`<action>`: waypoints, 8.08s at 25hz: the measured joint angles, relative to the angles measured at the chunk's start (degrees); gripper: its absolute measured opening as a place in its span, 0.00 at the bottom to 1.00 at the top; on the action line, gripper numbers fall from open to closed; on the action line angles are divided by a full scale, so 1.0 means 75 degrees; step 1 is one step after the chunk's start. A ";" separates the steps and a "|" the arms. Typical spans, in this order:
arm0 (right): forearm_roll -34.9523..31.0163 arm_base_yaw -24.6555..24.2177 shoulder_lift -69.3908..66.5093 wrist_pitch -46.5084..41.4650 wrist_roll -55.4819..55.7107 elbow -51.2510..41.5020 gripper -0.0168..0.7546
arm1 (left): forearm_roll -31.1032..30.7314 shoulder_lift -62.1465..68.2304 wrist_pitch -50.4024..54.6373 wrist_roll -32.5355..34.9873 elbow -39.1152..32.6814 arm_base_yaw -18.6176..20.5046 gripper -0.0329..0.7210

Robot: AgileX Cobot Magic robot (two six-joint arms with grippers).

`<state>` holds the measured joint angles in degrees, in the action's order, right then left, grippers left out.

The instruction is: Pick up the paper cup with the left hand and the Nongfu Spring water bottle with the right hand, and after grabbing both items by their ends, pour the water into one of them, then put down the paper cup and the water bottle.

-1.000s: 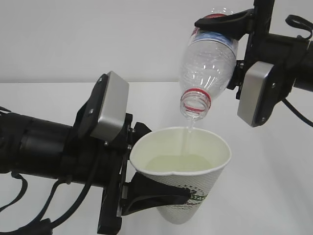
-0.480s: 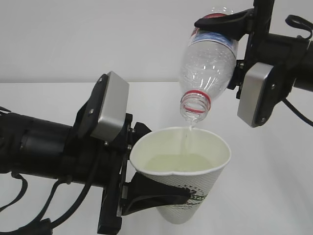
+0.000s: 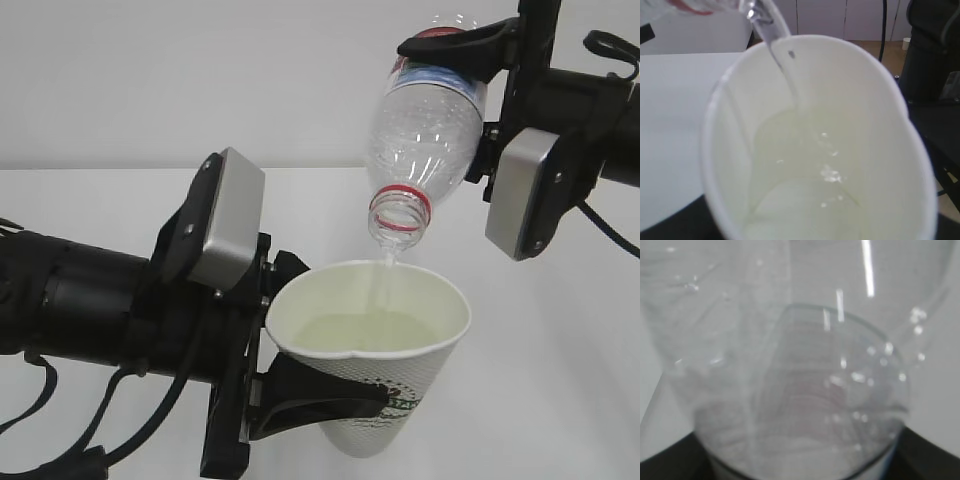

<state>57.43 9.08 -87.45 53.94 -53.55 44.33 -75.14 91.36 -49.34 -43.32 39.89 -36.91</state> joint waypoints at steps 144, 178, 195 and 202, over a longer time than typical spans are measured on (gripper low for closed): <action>-0.0060 0.0012 0.0000 0.0649 0.8811 0.0000 0.64 | 0.0080 0.0000 0.0105 0.0000 0.0000 0.0000 0.62; -0.1295 0.0012 0.0000 -0.0724 0.9854 0.0000 0.64 | 0.0080 0.0000 0.0105 0.0000 0.0000 0.0000 0.62; -0.3244 -0.0034 -0.0381 -0.1555 0.9024 0.0000 0.64 | 0.0080 0.0000 0.0102 0.0000 0.0000 0.0000 0.61; -0.4644 -0.0034 -0.0396 -0.1897 0.8119 0.0000 0.64 | 0.0080 0.0000 0.0102 0.0000 0.0000 0.0000 0.61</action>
<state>22.60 8.82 -90.42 39.71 7.34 44.33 -74.54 91.36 -48.58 -43.32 39.89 -36.91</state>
